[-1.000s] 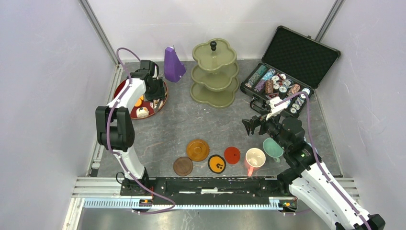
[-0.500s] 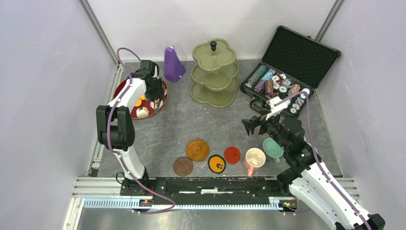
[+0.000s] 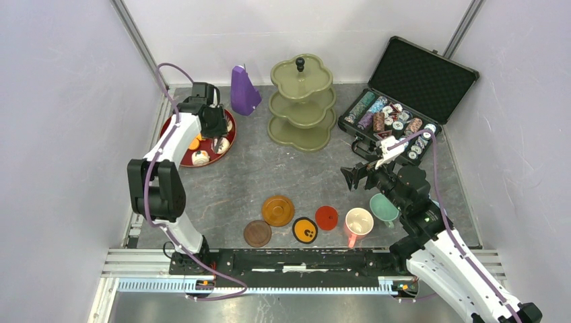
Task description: Serve the afternoon tea
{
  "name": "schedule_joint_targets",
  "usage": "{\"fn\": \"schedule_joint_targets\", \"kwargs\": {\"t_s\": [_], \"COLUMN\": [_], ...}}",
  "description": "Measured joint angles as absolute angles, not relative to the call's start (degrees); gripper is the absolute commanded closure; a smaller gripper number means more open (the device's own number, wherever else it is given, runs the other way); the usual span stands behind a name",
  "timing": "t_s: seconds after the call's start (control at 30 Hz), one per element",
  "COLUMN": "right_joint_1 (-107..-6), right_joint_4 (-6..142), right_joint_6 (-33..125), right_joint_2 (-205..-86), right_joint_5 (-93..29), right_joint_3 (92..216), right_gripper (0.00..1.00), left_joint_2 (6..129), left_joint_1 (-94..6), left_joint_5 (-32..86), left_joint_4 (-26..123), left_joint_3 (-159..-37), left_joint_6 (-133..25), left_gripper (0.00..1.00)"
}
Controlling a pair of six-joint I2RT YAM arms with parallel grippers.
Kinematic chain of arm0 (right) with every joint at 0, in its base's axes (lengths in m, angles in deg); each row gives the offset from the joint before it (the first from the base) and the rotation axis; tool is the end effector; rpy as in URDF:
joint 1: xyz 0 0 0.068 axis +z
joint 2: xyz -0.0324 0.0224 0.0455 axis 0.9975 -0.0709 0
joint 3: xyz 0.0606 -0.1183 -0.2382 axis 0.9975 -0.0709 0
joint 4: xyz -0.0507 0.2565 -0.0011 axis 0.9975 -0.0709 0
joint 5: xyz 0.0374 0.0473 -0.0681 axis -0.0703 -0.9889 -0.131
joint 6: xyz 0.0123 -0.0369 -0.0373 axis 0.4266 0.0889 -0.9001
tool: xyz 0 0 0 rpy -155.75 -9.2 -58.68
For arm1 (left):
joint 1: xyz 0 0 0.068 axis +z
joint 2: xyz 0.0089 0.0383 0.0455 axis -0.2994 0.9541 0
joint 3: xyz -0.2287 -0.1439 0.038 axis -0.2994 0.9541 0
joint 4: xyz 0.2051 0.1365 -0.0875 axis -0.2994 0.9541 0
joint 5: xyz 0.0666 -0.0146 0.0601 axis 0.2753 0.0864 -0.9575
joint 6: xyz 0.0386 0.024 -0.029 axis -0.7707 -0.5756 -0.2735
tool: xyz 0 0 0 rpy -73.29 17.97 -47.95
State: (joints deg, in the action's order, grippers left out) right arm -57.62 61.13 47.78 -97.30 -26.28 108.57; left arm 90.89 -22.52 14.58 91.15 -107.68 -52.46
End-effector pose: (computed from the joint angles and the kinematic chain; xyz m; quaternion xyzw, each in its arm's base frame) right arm 0.1349 0.0736 0.2856 -0.1384 0.7538 0.2136 0.6058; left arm 0.3712 -0.0306 0.2663 -0.0787 0.9565 -0.0117 0.2807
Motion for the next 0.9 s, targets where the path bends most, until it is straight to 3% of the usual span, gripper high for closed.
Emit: {"fn": "schedule_joint_targets", "kwargs": {"t_s": [0.63,0.9], "right_joint_1": [-57.6,-57.6], "right_joint_4": [61.1,61.1], "right_joint_6": [47.7,47.7], "right_joint_2": [-97.2,-97.8], "right_joint_5": [-26.3,-26.3], "right_joint_3": [108.6,108.6], "right_gripper": [0.02,0.02], "left_joint_2": [76.7,67.3], "left_joint_1": [-23.3,-31.1], "left_joint_5": [16.7,20.6], "left_joint_4": [91.2,89.2], "left_joint_3": [-100.3,-93.1], "left_joint_6": [-52.4,-52.4], "left_gripper": [0.53,0.53]}}
